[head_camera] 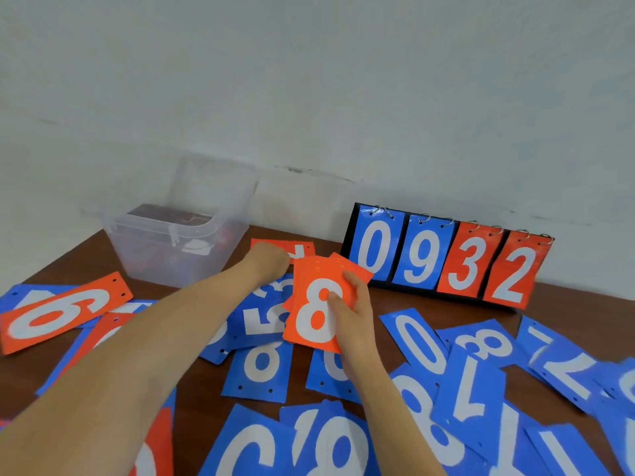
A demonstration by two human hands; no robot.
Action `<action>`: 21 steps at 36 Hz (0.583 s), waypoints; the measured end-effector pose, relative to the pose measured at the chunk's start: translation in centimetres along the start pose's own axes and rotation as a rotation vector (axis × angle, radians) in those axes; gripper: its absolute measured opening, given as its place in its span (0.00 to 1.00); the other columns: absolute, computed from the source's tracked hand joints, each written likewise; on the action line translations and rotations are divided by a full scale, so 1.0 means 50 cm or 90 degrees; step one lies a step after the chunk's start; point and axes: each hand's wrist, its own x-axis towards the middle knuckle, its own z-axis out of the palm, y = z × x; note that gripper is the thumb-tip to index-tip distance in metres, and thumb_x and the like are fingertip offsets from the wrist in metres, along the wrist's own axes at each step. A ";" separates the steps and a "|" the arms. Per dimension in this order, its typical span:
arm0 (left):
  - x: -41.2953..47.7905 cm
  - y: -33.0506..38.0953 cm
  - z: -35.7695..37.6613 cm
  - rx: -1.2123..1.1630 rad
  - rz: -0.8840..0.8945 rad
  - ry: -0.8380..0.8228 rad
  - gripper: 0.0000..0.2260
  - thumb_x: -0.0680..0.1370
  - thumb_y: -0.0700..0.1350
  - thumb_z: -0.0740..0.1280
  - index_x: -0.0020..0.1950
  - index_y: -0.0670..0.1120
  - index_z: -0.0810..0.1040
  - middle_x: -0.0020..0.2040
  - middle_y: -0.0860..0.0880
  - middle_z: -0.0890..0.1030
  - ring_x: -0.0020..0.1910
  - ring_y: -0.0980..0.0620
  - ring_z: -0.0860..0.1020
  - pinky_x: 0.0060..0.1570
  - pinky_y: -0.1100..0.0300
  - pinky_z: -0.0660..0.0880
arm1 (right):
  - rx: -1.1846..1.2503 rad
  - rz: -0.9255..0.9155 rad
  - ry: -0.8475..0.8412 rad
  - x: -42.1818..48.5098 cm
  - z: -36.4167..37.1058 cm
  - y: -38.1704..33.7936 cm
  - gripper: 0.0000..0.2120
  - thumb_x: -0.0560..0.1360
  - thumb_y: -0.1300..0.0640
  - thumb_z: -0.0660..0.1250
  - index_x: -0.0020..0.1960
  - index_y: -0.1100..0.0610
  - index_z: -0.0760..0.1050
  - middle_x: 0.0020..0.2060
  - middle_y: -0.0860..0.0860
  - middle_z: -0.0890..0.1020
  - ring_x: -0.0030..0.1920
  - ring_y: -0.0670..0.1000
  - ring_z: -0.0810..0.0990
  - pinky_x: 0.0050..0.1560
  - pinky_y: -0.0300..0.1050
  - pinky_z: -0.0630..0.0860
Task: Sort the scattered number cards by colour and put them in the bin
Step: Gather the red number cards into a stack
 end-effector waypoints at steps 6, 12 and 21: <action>-0.060 0.005 -0.054 -0.113 -0.026 0.028 0.11 0.79 0.43 0.57 0.52 0.42 0.78 0.46 0.44 0.80 0.37 0.48 0.74 0.35 0.56 0.68 | 0.004 0.013 0.026 -0.047 -0.015 -0.012 0.21 0.79 0.55 0.62 0.68 0.41 0.62 0.58 0.44 0.67 0.47 0.46 0.74 0.40 0.42 0.80; -0.137 -0.003 -0.138 -0.448 -0.156 0.270 0.12 0.81 0.45 0.57 0.53 0.39 0.76 0.49 0.40 0.81 0.46 0.41 0.78 0.45 0.52 0.75 | 0.040 0.018 0.056 -0.127 -0.042 -0.032 0.19 0.79 0.55 0.62 0.65 0.38 0.64 0.60 0.46 0.69 0.55 0.52 0.76 0.49 0.52 0.81; -0.381 0.095 -0.223 -0.972 -0.145 0.256 0.05 0.79 0.44 0.62 0.53 0.47 0.75 0.51 0.46 0.80 0.50 0.47 0.79 0.52 0.49 0.77 | 0.050 -0.028 0.096 -0.273 -0.092 -0.053 0.18 0.80 0.56 0.61 0.66 0.41 0.64 0.59 0.48 0.71 0.52 0.51 0.77 0.44 0.49 0.81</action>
